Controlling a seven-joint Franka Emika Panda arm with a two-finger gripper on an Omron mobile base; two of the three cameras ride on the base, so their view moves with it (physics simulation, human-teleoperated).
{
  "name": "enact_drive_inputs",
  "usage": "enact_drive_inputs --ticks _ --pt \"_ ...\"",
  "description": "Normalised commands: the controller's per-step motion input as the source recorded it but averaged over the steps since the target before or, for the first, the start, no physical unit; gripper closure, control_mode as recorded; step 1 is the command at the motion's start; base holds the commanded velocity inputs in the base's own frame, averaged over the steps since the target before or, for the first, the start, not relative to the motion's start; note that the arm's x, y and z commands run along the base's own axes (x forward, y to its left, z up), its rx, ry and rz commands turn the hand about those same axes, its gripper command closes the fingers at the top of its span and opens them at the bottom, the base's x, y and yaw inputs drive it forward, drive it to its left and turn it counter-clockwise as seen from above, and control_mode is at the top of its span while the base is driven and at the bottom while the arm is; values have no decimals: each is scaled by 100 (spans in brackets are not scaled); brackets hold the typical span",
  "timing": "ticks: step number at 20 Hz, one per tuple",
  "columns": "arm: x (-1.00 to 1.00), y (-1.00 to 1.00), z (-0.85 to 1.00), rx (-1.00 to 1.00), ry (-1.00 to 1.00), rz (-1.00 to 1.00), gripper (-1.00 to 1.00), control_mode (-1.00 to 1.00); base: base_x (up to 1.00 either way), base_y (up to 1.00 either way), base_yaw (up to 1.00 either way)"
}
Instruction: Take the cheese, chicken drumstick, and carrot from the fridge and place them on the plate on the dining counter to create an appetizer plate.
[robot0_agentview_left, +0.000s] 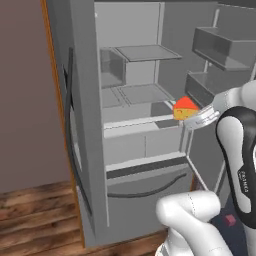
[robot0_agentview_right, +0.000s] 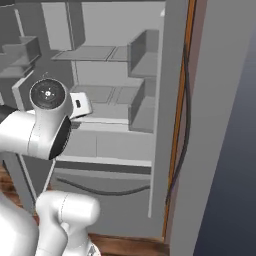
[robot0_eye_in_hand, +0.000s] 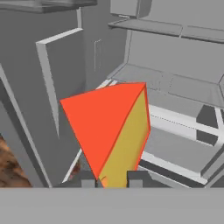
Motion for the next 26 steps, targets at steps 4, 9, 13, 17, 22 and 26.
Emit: enact_drive_inputs --ticks 4,9,13,17,22,26 --pt "0 0 0 0 0 0 100 100 -99 0 14" --pt "0 0 0 0 0 0 100 100 -97 0 17" --pt "0 0 0 0 0 0 100 100 -85 2 20" --pt "0 0 0 0 0 0 100 100 -60 31 31" --pt "0 0 0 0 0 0 100 100 -40 37 45" --pt "0 0 0 0 0 0 100 100 -36 31 45"
